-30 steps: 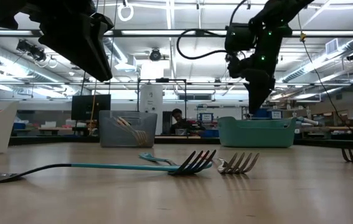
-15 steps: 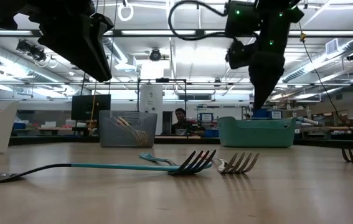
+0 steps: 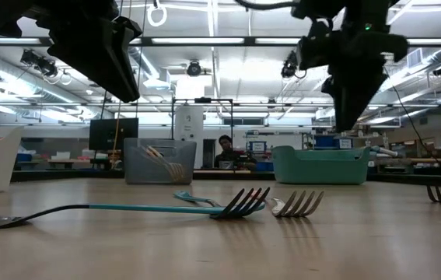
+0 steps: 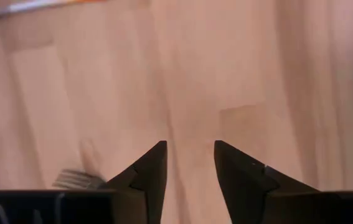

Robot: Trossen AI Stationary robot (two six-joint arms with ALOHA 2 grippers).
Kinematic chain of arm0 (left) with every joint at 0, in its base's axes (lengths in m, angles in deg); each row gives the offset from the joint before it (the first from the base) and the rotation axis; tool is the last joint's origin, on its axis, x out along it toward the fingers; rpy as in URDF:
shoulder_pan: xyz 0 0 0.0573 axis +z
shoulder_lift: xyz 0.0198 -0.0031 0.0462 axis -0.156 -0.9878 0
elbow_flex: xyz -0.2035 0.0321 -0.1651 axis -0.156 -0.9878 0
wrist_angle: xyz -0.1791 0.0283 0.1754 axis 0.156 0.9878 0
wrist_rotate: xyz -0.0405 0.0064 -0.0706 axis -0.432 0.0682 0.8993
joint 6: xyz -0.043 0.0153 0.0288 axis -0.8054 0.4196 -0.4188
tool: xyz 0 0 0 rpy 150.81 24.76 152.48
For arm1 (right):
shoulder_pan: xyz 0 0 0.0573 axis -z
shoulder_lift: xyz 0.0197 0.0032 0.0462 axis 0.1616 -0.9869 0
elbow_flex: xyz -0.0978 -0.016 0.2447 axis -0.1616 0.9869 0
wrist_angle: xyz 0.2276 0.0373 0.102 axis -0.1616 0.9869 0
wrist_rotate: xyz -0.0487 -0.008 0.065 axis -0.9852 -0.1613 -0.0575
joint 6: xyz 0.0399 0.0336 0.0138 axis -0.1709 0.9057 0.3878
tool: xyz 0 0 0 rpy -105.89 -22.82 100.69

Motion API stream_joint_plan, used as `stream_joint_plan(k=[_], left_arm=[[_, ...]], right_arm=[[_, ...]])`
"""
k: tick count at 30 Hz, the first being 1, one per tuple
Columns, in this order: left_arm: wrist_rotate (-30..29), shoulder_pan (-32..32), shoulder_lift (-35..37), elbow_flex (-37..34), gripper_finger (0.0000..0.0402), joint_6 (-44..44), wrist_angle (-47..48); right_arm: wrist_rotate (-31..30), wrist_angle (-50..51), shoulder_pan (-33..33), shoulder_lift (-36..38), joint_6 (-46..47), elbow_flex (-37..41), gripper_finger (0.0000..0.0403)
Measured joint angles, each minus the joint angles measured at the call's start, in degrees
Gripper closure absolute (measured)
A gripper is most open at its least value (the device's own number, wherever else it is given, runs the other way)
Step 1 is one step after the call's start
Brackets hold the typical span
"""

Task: Sort silverware by color (type)
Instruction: Put the blue fork into the green bin

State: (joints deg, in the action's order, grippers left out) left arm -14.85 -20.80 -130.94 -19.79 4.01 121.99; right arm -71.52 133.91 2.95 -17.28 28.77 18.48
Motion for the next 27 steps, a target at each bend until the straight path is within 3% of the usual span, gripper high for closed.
stream_joint_plan(k=[10, 27], left_arm=[[0.00, 0.00, 0.00, 0.00, 0.0327, 0.00, -0.02], [0.00, 0.00, 0.00, 0.00, 0.0327, 0.00, -0.02]], right_arm=[[1.07, -0.06, -6.71, 0.00, 1.41, 4.30, 0.0210], [4.04, -8.44, -13.22, 0.00, 2.89, 13.81, 0.0240]])
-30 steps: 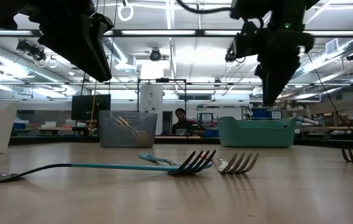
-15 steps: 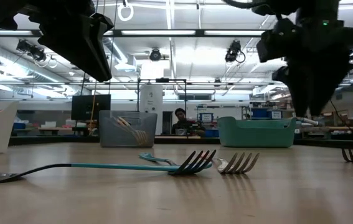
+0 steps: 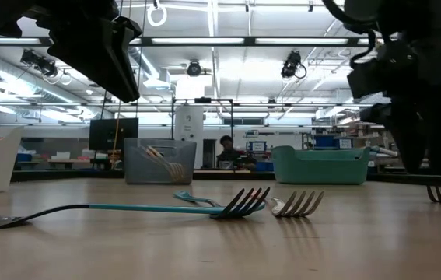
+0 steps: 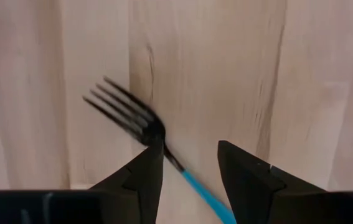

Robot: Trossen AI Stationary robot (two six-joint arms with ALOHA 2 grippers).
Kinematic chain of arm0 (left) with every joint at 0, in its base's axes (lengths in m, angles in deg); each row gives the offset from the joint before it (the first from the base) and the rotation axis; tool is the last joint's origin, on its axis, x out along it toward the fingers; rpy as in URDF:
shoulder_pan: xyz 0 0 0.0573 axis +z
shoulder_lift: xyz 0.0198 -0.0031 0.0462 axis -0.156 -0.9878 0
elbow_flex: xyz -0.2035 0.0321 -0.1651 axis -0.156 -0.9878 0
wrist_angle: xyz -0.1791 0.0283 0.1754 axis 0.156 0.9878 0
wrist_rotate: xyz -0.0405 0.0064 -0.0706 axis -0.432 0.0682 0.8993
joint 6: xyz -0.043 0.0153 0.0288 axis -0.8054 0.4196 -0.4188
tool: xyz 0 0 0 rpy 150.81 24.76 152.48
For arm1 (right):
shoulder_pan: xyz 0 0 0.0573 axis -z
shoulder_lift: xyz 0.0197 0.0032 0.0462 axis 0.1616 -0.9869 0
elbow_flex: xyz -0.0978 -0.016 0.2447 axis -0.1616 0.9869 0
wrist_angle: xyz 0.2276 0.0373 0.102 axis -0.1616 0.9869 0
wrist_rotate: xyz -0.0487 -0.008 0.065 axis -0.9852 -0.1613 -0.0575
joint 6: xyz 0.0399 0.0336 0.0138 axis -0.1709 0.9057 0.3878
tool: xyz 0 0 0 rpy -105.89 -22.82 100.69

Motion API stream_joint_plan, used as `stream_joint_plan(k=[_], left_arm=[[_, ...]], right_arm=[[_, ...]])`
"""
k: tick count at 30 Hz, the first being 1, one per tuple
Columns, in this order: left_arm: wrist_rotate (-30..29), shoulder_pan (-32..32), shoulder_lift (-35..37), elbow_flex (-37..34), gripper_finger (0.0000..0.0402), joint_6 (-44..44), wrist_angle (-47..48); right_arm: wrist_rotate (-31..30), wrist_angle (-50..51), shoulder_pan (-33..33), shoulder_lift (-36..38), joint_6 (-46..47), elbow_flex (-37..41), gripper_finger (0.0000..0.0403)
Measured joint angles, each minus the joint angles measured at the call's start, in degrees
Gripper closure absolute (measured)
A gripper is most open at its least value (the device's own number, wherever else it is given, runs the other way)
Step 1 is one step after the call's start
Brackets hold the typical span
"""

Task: Sort silverware by color (type)
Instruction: Put the blue fork into the green bin

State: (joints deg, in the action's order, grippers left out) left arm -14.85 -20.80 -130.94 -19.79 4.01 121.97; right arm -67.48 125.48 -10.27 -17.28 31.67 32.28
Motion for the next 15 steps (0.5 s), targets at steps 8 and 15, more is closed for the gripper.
stream_joint_plan(k=[8, 15], left_arm=[[-0.01, 0.00, 0.00, 0.00, 0.0327, 0.00, -0.01], [-0.01, 0.00, 0.00, 0.00, 0.0327, 0.00, 0.00]], right_arm=[[-0.04, 0.12, -1.92, 0.00, -1.54, 3.02, 0.0241], [-1.51, -1.33, -2.18, 0.02, -2.45, 5.81, 0.0247]])
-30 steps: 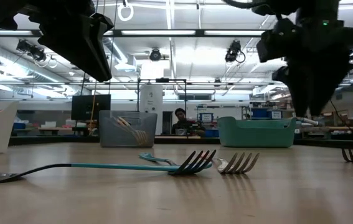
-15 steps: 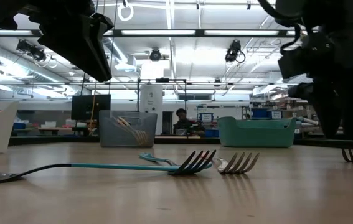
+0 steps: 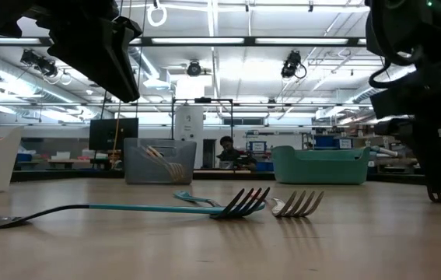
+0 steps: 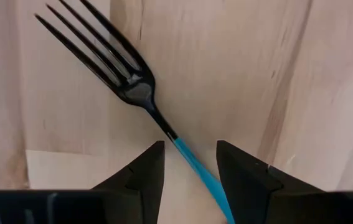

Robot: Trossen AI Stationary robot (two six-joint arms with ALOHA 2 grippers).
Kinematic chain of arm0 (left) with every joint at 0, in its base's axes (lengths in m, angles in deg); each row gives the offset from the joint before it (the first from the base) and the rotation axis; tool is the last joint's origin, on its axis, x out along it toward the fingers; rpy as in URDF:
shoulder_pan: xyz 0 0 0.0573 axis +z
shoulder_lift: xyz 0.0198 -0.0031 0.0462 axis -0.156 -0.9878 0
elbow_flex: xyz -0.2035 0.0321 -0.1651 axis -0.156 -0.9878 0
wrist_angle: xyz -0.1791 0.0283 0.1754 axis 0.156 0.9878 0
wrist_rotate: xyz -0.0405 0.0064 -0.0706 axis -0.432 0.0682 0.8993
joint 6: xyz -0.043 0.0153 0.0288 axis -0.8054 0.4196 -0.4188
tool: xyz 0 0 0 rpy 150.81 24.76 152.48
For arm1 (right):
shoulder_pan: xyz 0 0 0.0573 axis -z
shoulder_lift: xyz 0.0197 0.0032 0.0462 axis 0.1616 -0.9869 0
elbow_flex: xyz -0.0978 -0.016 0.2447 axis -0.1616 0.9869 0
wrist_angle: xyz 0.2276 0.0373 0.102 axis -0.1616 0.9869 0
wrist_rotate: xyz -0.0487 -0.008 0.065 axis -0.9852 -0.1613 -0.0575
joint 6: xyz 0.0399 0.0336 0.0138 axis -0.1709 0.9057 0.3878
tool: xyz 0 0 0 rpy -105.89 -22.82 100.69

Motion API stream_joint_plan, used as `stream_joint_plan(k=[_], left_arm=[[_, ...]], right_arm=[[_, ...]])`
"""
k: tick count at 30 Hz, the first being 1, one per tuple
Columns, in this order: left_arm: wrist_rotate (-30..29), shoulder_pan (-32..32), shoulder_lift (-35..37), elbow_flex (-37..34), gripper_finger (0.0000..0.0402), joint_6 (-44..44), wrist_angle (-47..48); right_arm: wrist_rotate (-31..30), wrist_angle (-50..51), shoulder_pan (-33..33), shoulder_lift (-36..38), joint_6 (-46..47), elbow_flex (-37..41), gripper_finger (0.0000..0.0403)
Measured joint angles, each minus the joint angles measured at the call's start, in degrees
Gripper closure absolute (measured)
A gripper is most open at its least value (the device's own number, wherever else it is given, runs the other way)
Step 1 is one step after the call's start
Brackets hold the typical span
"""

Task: Sort silverware by color (type)
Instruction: Put the blue fork into the green bin

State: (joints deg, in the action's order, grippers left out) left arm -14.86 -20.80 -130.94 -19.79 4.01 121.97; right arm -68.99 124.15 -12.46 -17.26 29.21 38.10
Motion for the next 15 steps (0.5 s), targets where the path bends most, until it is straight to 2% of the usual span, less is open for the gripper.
stream_joint_plan(k=[5, 15], left_arm=[[0.01, -0.01, 0.00, 0.00, 0.0327, 0.00, 0.00], [-0.02, 0.00, 0.00, 0.00, 0.0327, 0.00, 0.09]], right_arm=[[0.09, -3.14, 0.00, 0.31, -0.39, 1.90, 0.0264], [1.36, -4.20, 0.15, 0.20, -1.55, 2.11, 0.0328]])
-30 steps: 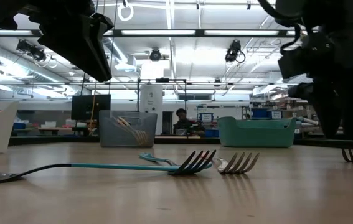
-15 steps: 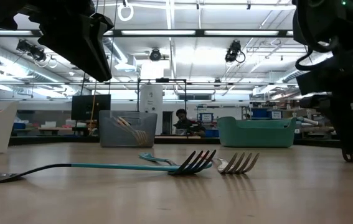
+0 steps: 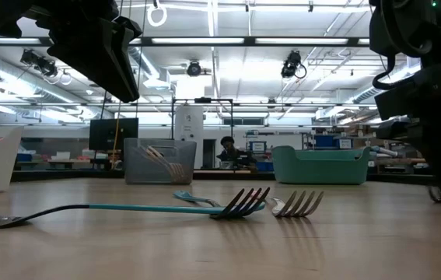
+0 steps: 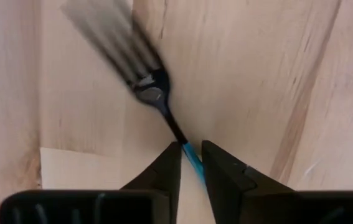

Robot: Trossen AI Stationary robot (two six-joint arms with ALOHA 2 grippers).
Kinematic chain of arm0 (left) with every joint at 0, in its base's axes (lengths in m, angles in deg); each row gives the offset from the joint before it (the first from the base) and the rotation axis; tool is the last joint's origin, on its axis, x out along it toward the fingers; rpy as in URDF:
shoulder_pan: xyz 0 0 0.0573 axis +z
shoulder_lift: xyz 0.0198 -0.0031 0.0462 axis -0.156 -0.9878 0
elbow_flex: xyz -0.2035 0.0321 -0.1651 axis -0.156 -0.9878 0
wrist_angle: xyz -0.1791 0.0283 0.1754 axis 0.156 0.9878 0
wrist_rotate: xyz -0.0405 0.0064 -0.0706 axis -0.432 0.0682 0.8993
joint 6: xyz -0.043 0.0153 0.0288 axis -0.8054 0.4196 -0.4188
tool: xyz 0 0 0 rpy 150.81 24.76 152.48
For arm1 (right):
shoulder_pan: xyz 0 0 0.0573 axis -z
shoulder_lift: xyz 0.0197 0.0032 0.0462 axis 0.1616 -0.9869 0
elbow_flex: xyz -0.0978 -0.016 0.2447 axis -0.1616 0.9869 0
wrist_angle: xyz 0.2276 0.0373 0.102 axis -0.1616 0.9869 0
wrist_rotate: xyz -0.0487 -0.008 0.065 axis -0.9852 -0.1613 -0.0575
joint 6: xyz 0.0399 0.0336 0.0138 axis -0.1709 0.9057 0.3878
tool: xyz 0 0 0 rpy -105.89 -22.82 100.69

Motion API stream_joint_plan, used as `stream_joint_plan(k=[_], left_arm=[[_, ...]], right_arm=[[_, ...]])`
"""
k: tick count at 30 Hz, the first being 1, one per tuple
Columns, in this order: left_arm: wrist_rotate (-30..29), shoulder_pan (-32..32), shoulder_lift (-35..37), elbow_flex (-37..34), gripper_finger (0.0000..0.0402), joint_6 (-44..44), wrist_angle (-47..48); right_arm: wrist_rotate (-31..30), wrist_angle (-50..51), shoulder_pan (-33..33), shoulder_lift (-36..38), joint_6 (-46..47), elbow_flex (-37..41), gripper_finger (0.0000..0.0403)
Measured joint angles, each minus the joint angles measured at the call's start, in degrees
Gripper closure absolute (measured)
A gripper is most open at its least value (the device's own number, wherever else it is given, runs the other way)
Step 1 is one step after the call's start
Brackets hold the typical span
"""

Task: Sort silverware by color (type)
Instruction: Put the blue fork into the green bin

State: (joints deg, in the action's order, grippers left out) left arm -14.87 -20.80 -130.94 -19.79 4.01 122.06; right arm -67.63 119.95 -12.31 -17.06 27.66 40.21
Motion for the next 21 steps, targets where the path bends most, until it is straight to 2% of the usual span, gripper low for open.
stream_joint_plan(k=[8, 16, 21], left_arm=[[0.01, -0.02, 0.00, 0.00, 0.0327, 1.40, 0.03], [0.00, 0.00, 0.00, 0.00, 0.0327, 1.33, 0.00], [0.02, 0.00, 0.00, 0.00, 0.0327, 1.33, -0.02]], right_arm=[[-0.13, 0.09, 0.00, -0.33, -0.57, -1.20, 0.0381], [-3.35, -8.02, 1.71, -0.40, -0.58, -3.79, 0.0385], [-6.42, -7.44, 4.19, -0.35, -0.64, -6.31, 0.0385]])
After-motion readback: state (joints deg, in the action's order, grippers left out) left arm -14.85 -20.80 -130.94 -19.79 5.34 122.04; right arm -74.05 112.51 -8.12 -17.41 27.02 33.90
